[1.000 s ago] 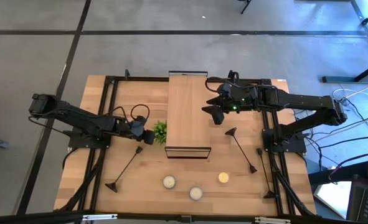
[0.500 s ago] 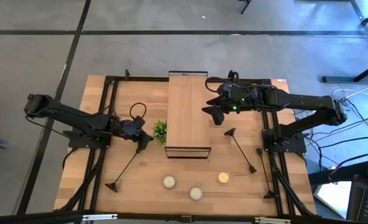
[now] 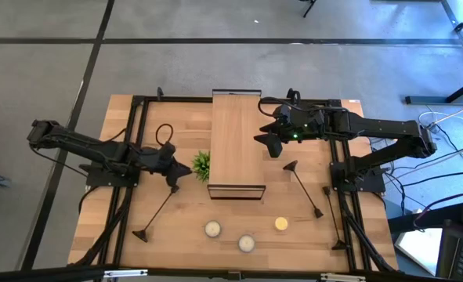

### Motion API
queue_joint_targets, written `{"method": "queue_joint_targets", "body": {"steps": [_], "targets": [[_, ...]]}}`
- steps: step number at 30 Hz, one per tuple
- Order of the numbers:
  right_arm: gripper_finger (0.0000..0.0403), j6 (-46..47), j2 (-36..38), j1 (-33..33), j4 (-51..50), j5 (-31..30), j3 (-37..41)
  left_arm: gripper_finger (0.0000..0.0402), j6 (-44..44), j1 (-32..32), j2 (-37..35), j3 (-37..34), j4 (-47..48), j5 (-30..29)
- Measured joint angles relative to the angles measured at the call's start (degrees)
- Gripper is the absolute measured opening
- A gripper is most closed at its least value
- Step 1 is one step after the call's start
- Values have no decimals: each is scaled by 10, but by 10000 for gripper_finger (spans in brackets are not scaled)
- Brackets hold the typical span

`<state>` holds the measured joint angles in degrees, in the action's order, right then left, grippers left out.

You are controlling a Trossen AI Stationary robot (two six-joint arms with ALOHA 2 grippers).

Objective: Pick & Place candle stick holders
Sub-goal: Put the flower vase on the shelf

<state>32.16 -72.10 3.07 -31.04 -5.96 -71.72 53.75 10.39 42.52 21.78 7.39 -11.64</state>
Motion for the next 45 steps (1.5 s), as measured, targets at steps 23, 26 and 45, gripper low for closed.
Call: {"method": "queue_joint_targets", "body": {"steps": [23,26,45], "targets": [[238,9,0,0,0,-3,0,142,-125,-72,10,0,-57,13],[238,10,0,0,0,-3,0,143,-126,-72,24,0,-63,19],[238,10,0,0,0,-5,0,153,-126,-71,111,0,-140,38]]}}
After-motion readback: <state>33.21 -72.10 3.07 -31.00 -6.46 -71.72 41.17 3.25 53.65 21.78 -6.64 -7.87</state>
